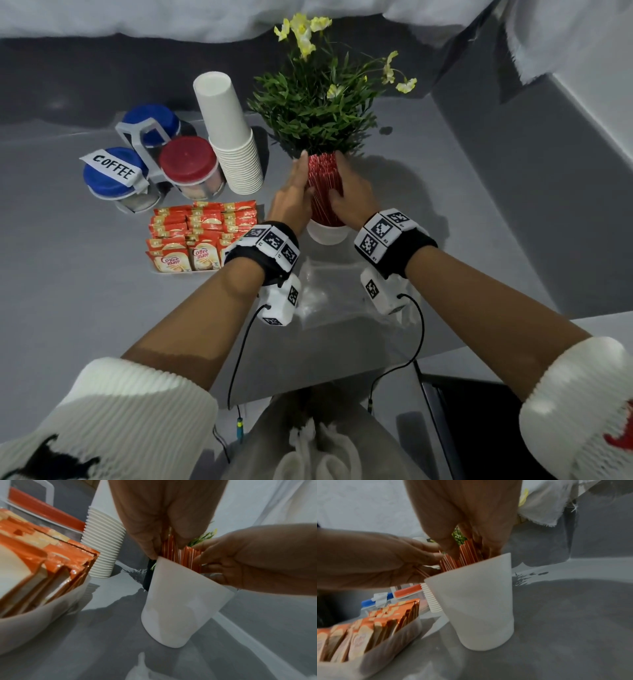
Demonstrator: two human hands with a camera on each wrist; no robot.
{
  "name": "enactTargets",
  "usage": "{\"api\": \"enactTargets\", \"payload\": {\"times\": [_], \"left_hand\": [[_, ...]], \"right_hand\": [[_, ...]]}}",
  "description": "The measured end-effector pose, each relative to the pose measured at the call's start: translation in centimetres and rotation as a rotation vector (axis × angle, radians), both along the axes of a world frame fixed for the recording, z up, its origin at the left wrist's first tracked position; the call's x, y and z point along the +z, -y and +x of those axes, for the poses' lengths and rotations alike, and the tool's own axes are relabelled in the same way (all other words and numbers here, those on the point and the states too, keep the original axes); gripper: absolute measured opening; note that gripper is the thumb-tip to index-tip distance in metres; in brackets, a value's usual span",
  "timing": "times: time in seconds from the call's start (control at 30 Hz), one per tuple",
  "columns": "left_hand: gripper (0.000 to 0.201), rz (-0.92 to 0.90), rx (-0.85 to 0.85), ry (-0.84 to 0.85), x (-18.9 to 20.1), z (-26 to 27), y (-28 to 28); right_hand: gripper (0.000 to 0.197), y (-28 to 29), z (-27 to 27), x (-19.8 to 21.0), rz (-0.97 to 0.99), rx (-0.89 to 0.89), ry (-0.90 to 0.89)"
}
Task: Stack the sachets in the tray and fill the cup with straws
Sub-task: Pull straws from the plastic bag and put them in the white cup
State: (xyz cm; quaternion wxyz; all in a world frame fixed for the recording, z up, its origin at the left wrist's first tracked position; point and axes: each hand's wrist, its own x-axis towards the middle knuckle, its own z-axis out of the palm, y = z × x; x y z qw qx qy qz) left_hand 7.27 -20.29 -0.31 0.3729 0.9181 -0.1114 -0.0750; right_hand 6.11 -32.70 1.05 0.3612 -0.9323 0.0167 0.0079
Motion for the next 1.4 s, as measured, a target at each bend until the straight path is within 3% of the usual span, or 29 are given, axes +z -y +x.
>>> {"api": "enactTargets", "payload": {"times": [0.2,0.3,0.4,0.6,0.77,0.93,1.1,1.4], "left_hand": [[0.043,-0.029,0.096,-0.010,1.3,1.1,-1.0],[0.041,-0.103,0.173,-0.033,1.9,1.2,-1.0],[0.042,-0.152,0.277,-0.060,2.0,1.1,-0.8],[0.027,-0.192,0.387,-0.047,1.7,1.0,-0.6],[0.029,-0.191,0.398,-0.022,1.9,0.9,-0.8],[0.033,-0.117,0.222,0.010,1.8,0.0,-1.1],[0.052,0.079,0.039,0.002,1.0,-0.8,-0.1],[0.069,0.286,-0.077,-0.045,0.3,-0.5,-0.5]], "right_hand": [[0.109,0.5,-0.2,-1.7,0.010,0.129,-0.068],[0.114,0.2,-0.1,-1.9,0.082,0.062,-0.055],[0.099,-0.3,-0.8,-1.9,0.084,-0.033,0.066],[0.041,-2.0,-1.8,-2.6,-0.212,-0.001,0.294],[0.012,-2.4,-0.7,-2.1,-0.120,-0.034,0.270],[0.019,-0.2,0.3,-0.6,0.053,-0.192,0.230],[0.039,0.8,0.6,-0.8,0.033,-0.178,0.261],[0.058,0.9,0.1,-2.1,-0.130,0.068,-0.015]]}}
